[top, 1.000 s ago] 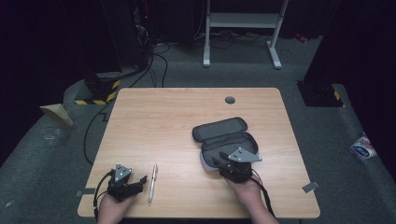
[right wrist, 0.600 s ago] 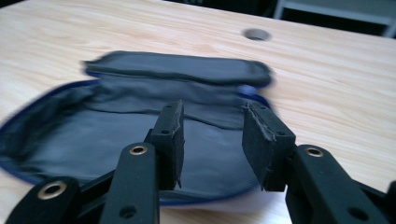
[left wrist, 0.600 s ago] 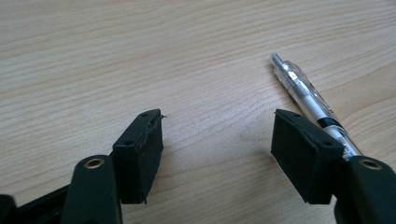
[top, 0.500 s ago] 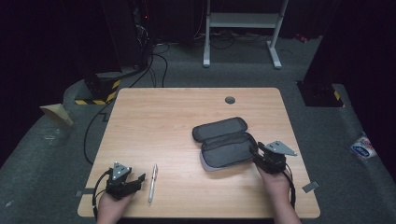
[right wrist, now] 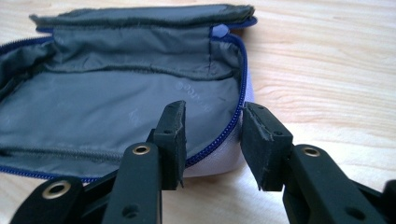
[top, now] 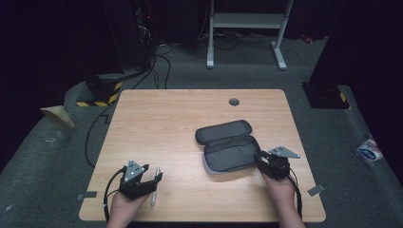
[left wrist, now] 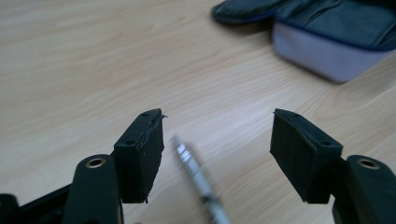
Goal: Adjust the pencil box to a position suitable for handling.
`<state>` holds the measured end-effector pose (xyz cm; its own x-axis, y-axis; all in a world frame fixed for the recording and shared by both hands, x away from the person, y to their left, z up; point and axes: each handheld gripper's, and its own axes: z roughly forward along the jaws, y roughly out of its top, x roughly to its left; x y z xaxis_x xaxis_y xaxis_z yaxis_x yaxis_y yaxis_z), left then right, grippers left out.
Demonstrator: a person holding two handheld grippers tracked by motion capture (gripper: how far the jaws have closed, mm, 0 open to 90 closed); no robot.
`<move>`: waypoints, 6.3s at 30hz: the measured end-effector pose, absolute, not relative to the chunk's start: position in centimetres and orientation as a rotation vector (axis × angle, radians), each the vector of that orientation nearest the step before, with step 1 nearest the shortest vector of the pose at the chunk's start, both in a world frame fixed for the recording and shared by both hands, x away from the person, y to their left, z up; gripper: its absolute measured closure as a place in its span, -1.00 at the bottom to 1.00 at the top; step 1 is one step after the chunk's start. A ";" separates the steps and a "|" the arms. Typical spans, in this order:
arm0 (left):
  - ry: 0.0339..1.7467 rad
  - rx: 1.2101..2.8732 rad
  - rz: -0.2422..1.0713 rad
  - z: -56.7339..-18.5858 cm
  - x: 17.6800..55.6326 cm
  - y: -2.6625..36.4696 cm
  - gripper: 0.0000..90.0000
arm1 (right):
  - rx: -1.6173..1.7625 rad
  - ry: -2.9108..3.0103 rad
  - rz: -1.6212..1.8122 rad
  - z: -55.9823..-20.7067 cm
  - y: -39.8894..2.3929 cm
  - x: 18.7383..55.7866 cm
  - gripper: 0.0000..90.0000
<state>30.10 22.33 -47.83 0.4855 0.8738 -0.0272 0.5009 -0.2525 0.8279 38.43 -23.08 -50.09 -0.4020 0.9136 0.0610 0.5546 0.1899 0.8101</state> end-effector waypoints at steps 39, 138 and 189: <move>1.165 1.924 0.332 -49.8 35.1 14.9 0.11 | 1.175 2.214 1.124 -51.2 -16.7 34.9 0.28; 1.344 2.037 0.479 -51.2 29.6 22.2 0.14 | 1.296 2.197 0.970 -52.3 -23.6 34.5 0.01; 1.272 2.056 0.463 -51.7 29.1 23.6 0.59 | 1.275 2.212 0.954 -52.3 -23.2 34.7 -0.02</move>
<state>29.15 23.57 -51.67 0.4623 0.8856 -0.0453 0.6489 -0.3031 0.6979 34.70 -23.16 -52.27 -0.4955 0.8685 -0.0141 0.5855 0.3460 0.7331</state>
